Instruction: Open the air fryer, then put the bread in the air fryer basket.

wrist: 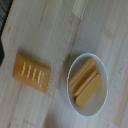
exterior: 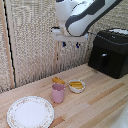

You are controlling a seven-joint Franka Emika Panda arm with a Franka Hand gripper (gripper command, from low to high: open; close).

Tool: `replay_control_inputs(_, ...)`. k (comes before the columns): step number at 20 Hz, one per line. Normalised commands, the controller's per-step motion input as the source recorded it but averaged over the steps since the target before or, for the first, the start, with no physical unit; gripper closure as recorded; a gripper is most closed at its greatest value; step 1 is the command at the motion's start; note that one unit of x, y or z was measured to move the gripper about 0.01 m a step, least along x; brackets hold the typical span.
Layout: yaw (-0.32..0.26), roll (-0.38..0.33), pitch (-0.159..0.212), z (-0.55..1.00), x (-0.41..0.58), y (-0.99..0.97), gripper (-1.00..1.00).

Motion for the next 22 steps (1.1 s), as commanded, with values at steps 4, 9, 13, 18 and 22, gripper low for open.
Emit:
replay_control_inputs(4,-0.204,-0.363,-0.029,-0.26,-0.003,-0.04,-1.00)
replay_control_inputs(9,-0.213,-0.346,-0.024,-0.29,0.000,-0.11,-1.00)
replay_control_inputs(13,-0.184,-0.304,-0.058,-0.29,0.056,-0.25,-1.00)
replay_control_inputs(18,-0.114,-0.182,-0.069,-0.23,0.207,-0.40,-1.00)
replay_control_inputs(22,-0.004,-0.051,-0.020,-0.14,0.167,-0.55,-1.00)
